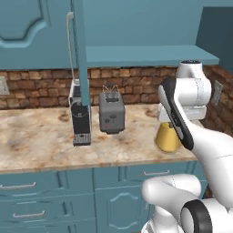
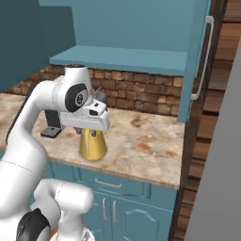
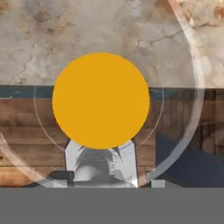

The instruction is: There is a tray on the dining counter. Grab the cup, mug, and pitcher and place them on the tray. The pitcher may be placed next to the tray if it cannot fit the tray.

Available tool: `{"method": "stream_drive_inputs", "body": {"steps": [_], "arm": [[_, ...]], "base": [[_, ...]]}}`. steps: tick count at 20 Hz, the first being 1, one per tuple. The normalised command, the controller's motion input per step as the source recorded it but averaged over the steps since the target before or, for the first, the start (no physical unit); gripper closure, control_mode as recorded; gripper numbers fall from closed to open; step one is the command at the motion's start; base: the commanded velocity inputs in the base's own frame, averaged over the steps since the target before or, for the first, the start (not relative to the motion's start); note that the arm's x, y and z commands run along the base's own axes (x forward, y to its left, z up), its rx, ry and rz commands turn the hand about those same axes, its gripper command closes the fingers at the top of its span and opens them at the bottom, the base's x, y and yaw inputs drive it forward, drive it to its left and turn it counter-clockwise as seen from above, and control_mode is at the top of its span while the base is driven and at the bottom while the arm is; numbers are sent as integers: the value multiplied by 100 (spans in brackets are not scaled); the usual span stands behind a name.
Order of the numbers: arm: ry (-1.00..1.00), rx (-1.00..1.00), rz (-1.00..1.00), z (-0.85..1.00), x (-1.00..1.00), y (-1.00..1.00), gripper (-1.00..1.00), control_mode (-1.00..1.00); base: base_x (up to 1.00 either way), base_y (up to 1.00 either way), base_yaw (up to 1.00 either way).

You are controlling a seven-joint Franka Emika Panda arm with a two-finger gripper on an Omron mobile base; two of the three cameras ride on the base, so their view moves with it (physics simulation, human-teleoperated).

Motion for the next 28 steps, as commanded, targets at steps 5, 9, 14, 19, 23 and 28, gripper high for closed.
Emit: {"method": "stream_drive_inputs", "body": {"steps": [5,9,14,19,23,28], "arm": [[0,0,0,0,0,0,100,100],[0,0,0,0,0,0,100,100],[0,0,0,0,0,0,100,100],[0,0,0,0,0,0,100,100],[0,0,0,0,0,0,100,100],[0,0,0,0,0,0,100,100]], "base": [[-77,48,44],[-35,89,66],[-23,100,77],[-3,92,75],[51,59,65],[99,54,47]]}}
